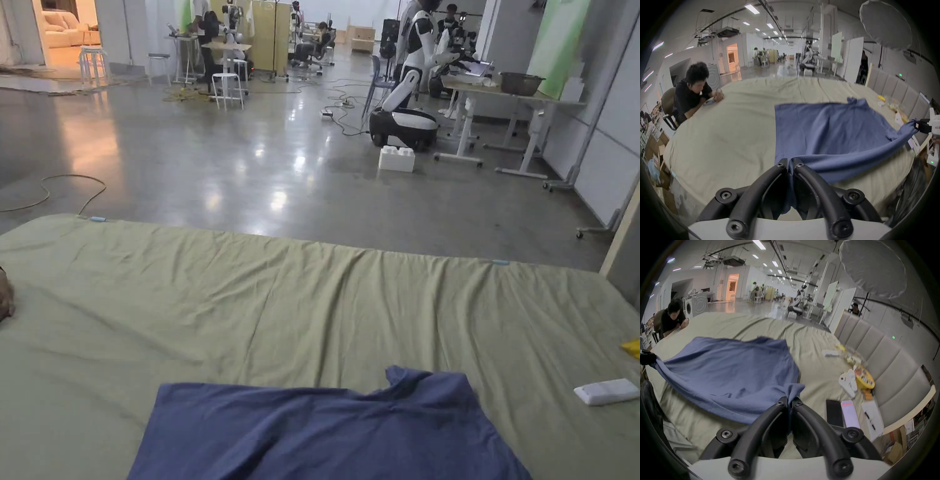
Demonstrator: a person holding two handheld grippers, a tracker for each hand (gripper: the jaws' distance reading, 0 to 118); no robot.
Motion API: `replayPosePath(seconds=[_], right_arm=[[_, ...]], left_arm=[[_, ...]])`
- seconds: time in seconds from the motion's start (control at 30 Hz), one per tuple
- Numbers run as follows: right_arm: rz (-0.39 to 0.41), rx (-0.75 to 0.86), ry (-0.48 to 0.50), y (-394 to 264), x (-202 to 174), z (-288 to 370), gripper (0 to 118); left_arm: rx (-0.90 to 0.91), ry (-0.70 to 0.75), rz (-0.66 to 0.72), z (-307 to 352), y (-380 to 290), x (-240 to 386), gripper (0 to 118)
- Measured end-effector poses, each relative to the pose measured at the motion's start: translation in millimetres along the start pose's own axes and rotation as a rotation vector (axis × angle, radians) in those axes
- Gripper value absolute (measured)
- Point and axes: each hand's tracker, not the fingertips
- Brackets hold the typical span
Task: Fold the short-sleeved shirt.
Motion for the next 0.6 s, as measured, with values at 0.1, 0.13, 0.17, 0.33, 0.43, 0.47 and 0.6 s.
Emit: replayPosePath(seconds=[0.1, 0.13, 0.17, 0.33, 0.43, 0.47, 0.6], right_arm=[[0.045, -0.076, -0.008, -20.3, -6.7, -12.1, 4], [0.068, -0.107, -0.004, -26.1, -9.5, -16.9, 4], [0.080, -0.134, -0.002, -31.0, -12.1, -20.1, 4], [0.082, -0.204, 0.003, -46.8, -19.0, -35.3, 5], [0.081, -0.213, -0.002, -45.7, -19.4, -36.6, 17], [0.078, -0.210, -0.007, -44.4, -19.7, -35.3, 37], [-0.005, -0.087, 0.001, -20.9, -13.6, -26.0, 89]], left_arm=[[-0.038, -0.002, 0.001, -8.3, -15.7, 2.7, 6], [-0.070, 0.000, -0.006, -9.1, -14.3, 3.7, 6], [-0.093, 0.012, -0.026, -11.4, -15.2, 6.1, 6], [-0.167, 0.031, -0.093, -21.2, -7.2, 18.7, 7], [-0.194, 0.034, -0.093, -25.3, -5.6, 21.5, 15], [-0.202, 0.037, -0.088, -24.3, -4.6, 20.9, 29], [-0.072, 0.033, -0.004, -13.2, 12.0, 14.1, 79]])
